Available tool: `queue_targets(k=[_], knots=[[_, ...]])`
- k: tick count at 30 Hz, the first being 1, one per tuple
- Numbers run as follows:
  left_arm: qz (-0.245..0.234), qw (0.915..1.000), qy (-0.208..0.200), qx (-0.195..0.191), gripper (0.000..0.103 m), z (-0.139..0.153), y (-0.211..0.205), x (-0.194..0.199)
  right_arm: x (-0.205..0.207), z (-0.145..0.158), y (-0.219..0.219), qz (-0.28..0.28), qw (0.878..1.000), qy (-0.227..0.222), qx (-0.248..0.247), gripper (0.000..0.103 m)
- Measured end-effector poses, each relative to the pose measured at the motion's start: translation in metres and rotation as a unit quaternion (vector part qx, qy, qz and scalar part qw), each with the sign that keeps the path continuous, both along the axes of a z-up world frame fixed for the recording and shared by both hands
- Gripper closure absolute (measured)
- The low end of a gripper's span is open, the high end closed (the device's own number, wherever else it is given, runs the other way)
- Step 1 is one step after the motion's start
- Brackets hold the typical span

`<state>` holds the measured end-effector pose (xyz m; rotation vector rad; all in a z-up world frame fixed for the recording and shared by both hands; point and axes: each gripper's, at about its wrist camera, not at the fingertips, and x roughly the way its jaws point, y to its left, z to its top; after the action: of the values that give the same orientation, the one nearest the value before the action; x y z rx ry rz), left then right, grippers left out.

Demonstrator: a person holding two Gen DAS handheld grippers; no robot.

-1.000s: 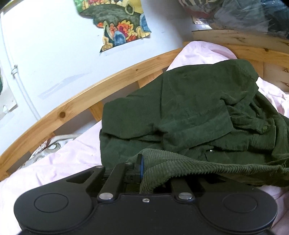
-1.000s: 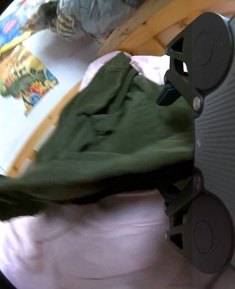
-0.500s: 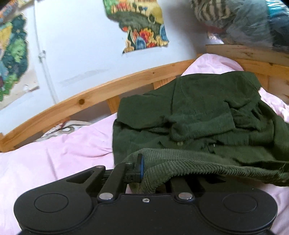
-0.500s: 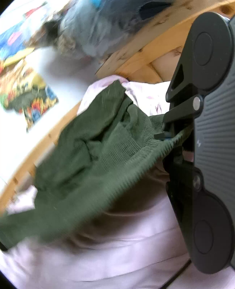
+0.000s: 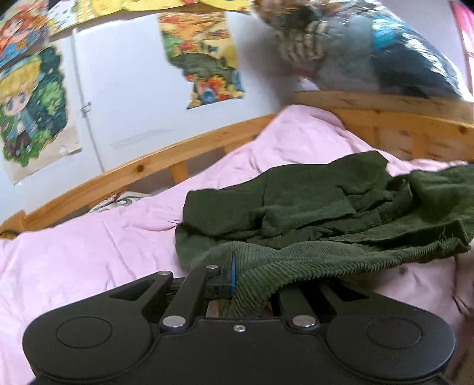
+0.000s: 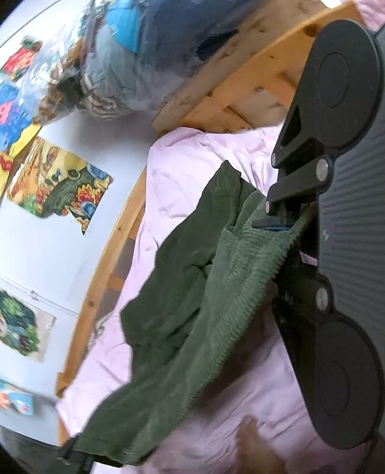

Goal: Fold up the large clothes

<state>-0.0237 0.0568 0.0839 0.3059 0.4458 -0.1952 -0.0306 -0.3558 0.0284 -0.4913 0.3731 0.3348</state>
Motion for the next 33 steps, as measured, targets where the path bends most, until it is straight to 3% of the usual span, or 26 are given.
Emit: queue_targets(k=[3, 7, 13, 17, 21, 23, 24, 25, 26, 28, 29, 30, 33], knots=[[-0.006, 0.9998, 0.016, -0.001, 0.098, 0.010, 0.001, 0.008, 0.011, 0.008, -0.004, -0.005, 0.999, 0.010, 0.051, 0.099], [0.002, 0.9984, 0.056, -0.010, 0.097, 0.031, 0.002, 0.060, 0.054, 0.020, -0.009, -0.014, 0.995, 0.005, 0.100, 0.099], [0.018, 0.9945, 0.101, 0.024, 0.095, 0.040, -0.016, 0.174, 0.154, 0.008, -0.013, -0.053, 0.983, -0.009, 0.173, 0.099], [0.015, 0.9914, 0.129, 0.015, 0.089, 0.018, -0.021, 0.262, 0.214, -0.015, -0.009, -0.083, 0.975, -0.002, 0.206, 0.098], [0.037, 0.9874, 0.148, -0.040, 0.071, -0.006, -0.003, 0.315, 0.257, -0.045, -0.010, -0.106, 0.963, 0.032, 0.247, 0.094], [0.068, 0.9857, 0.130, -0.082, 0.041, -0.009, 0.016, 0.322, 0.264, -0.059, -0.012, -0.108, 0.957, 0.036, 0.265, 0.090], [0.084, 0.9837, 0.119, -0.105, 0.019, -0.009, 0.026, 0.321, 0.266, -0.065, -0.013, -0.109, 0.956, 0.038, 0.270, 0.086], [0.104, 0.9804, 0.101, -0.134, 0.010, -0.008, 0.037, 0.314, 0.267, -0.069, -0.014, -0.107, 0.955, 0.037, 0.276, 0.084], [0.114, 0.9772, 0.090, -0.155, 0.009, -0.008, 0.046, 0.305, 0.267, -0.072, -0.015, -0.104, 0.953, 0.035, 0.281, 0.079], [0.128, 0.9697, 0.082, -0.191, 0.005, -0.010, 0.061, 0.287, 0.263, -0.071, -0.017, -0.101, 0.951, 0.034, 0.289, 0.054], [0.138, 0.9659, 0.081, -0.203, 0.003, -0.014, 0.068, 0.274, 0.259, -0.069, -0.019, -0.097, 0.949, 0.034, 0.299, 0.027], [0.145, 0.9639, 0.080, -0.209, 0.001, -0.017, 0.072, 0.261, 0.254, -0.067, -0.020, -0.095, 0.946, 0.031, 0.310, 0.009], [0.140, 0.9644, 0.073, -0.212, 0.001, -0.034, 0.077, 0.217, 0.237, -0.056, -0.026, -0.084, 0.938, 0.022, 0.335, 0.000]])
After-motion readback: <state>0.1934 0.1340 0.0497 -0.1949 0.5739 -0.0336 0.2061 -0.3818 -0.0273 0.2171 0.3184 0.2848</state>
